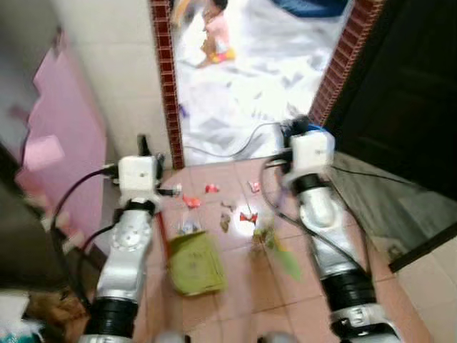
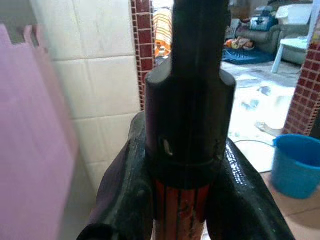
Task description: Sweep floor
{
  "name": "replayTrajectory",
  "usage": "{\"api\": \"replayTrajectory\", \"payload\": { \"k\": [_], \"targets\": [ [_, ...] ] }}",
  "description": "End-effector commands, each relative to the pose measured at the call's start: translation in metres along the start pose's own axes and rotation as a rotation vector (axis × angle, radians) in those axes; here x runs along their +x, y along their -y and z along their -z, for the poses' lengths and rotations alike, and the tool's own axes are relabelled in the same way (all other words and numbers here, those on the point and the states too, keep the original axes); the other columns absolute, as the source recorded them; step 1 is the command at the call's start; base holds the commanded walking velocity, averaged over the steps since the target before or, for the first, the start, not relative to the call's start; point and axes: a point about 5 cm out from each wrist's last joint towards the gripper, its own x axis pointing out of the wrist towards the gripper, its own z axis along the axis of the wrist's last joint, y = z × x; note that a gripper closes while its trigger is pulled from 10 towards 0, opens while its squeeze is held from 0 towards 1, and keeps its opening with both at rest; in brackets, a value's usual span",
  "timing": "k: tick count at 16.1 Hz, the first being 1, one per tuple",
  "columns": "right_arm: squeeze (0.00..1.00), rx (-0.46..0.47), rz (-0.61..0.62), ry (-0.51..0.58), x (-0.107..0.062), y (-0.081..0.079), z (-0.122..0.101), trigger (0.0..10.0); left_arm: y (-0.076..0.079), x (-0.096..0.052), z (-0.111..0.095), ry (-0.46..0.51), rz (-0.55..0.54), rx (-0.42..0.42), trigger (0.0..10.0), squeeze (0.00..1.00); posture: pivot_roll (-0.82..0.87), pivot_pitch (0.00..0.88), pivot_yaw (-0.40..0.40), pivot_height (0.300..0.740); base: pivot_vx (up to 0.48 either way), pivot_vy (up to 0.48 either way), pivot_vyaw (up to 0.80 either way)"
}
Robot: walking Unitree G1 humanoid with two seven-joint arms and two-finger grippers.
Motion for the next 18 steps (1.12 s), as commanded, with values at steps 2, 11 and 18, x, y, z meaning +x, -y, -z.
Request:
{"api": "replayTrajectory", "payload": {
  "k": [2, 11, 18],
  "targets": [
    [0.0, -0.041, 0.027, 0.059, 0.003, 0.013, -0.011, 10.0, 0.008, 0.004, -0.014, 0.072, 0.022, 0.028, 10.0, 0.0, 0.0, 0.0, -0.001, 0.74, 0.388, 0.176, 0.0],
    [0.0, -0.039, 0.026, 0.061, 0.004, 0.011, -0.011, 10.0, 0.016, 0.005, -0.013, 0.078, 0.039, 0.046, 10.0, 0.0, 0.0, 0.0, 0.001, 0.74, 0.208, 0.0, 0.0],
    [0.0, -0.05, 0.027, 0.053, 0.005, 0.011, -0.008, 10.0, 0.019, 0.007, -0.012, 0.076, 0.039, 0.041, 10.0, 0.0, 0.01, 0.0, 0.001, 0.74, 0.0, -0.291, 0.0]
  ]
}}
